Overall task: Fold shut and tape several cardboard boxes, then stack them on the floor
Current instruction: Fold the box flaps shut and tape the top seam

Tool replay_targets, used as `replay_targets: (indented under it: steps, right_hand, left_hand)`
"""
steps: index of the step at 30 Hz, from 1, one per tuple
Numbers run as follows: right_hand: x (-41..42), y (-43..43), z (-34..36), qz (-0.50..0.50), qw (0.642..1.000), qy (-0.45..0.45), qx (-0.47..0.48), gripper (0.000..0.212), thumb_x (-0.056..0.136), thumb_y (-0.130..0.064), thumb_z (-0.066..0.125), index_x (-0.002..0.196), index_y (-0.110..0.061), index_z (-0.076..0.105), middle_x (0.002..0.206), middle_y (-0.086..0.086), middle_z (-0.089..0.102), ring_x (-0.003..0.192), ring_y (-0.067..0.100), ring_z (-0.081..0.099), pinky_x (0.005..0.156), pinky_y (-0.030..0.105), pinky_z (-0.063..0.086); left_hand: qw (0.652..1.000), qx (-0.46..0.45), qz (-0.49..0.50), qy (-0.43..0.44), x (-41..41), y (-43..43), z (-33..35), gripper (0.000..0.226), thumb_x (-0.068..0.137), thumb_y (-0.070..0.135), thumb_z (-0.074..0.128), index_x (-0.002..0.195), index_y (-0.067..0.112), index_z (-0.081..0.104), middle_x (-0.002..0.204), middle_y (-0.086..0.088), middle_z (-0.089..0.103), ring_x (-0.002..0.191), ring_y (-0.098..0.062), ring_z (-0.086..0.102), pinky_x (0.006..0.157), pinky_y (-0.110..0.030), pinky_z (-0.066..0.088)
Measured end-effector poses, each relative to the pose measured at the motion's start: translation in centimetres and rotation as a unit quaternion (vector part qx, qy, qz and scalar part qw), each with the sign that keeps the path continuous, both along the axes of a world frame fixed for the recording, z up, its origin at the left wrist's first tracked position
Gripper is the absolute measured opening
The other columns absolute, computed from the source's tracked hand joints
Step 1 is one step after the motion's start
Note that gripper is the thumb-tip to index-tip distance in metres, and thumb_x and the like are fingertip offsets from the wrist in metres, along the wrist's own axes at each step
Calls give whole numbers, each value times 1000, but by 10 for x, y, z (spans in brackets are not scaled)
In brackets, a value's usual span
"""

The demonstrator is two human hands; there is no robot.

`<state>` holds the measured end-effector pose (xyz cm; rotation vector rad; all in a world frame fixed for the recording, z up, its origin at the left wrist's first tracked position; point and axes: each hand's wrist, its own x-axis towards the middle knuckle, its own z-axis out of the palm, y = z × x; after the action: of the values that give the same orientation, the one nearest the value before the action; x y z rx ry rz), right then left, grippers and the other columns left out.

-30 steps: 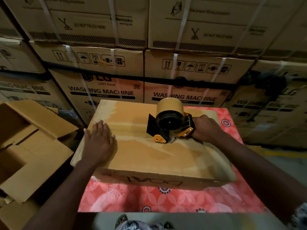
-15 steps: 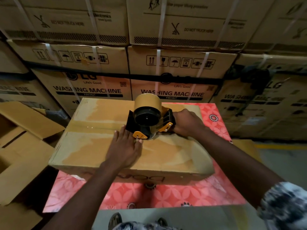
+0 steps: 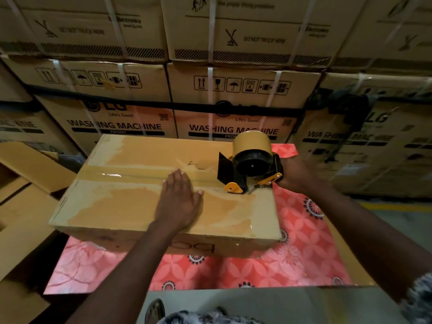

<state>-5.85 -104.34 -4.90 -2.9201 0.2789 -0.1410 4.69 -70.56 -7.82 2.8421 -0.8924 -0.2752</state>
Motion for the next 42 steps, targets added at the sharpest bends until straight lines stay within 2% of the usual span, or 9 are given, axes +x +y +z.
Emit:
replay_targets:
  steps: [6, 11, 16, 19, 22, 28, 34, 39, 42]
  right_hand:
    - [0, -6, -6, 15, 1000, 6, 21, 17, 76, -56, 45, 69, -42, 39, 62, -12, 52, 59, 14, 54, 58, 32, 49]
    - [-3, -2, 1, 42, 999, 2, 28, 19, 78, -56, 44, 68, -42, 35, 61, -14, 48, 55, 7, 47, 54, 28, 40]
    - [-36, -31, 19, -3, 999, -42, 13, 22, 83, -33, 69, 70, -26, 52, 59, -4, 55, 54, 22, 55, 50, 20, 27]
    - [-64, -56, 18, -63, 998, -23, 8, 27, 79, -36, 75, 79, -12, 64, 68, 8, 68, 60, 29, 63, 51, 28, 39]
    - [-73, -56, 14, -68, 997, -17, 42, 26, 71, -48, 58, 67, -23, 53, 56, -3, 55, 49, 17, 52, 49, 24, 32]
    - [-74, -55, 12, -77, 996, -2, 52, 21, 70, -37, 61, 62, -29, 43, 55, -7, 48, 49, 17, 47, 47, 23, 25]
    - [-73, -57, 4, -70, 996, -18, 52, 20, 75, -31, 68, 67, -19, 54, 60, 6, 59, 57, 29, 61, 48, 21, 28]
    - [-73, -59, -5, -84, 993, -36, 81, 25, 79, -32, 74, 70, -11, 61, 63, 6, 63, 57, 26, 61, 53, 35, 46]
    - [-76, -55, -8, -96, 989, -47, 105, 27, 82, -28, 75, 68, -9, 63, 62, 8, 63, 57, 26, 62, 54, 37, 47]
  left_hand:
    - [994, -7, -106, 8, -36, -57, -4, 92, 92, 67, -6, 161, 8, 2, 168, -12, -12, 154, -26, -16, 126, -46, -6]
    - [994, -2, -105, 9, -34, -55, -9, 92, 91, 71, -7, 162, 13, 2, 169, -7, -13, 154, -22, -19, 126, -48, -5]
    - [995, -8, -98, 10, -34, -56, -5, 92, 90, 70, -2, 161, 11, -3, 169, -6, -13, 155, -21, -12, 126, -46, -3]
    - [995, -7, -99, 2, -37, -56, -5, 94, 88, 70, -6, 161, 11, -3, 169, -6, -13, 155, -21, -13, 126, -46, -4]
    - [996, -21, -89, -13, -40, -59, -4, 87, 95, 66, 3, 161, 9, -1, 169, -8, -11, 156, -23, -11, 126, -44, -4]
    - [978, -60, -198, 2, -64, -98, 6, 87, 100, 68, 21, 161, 8, 4, 169, -13, -3, 156, -24, -7, 127, -44, -3]
    - [979, -13, -201, 18, -89, -138, -1, 112, 82, 91, 12, 162, 13, 3, 168, -16, -8, 154, -28, -20, 123, -51, -14]
    - [983, -18, -183, 12, -89, -140, 0, 101, 87, 77, 28, 162, 15, 4, 168, -13, -10, 154, -26, -19, 124, -50, -12]
    - [983, -32, -180, 12, -91, -139, 1, 105, 80, 76, 20, 162, 16, -5, 168, -10, -15, 154, -25, -18, 124, -49, -11]
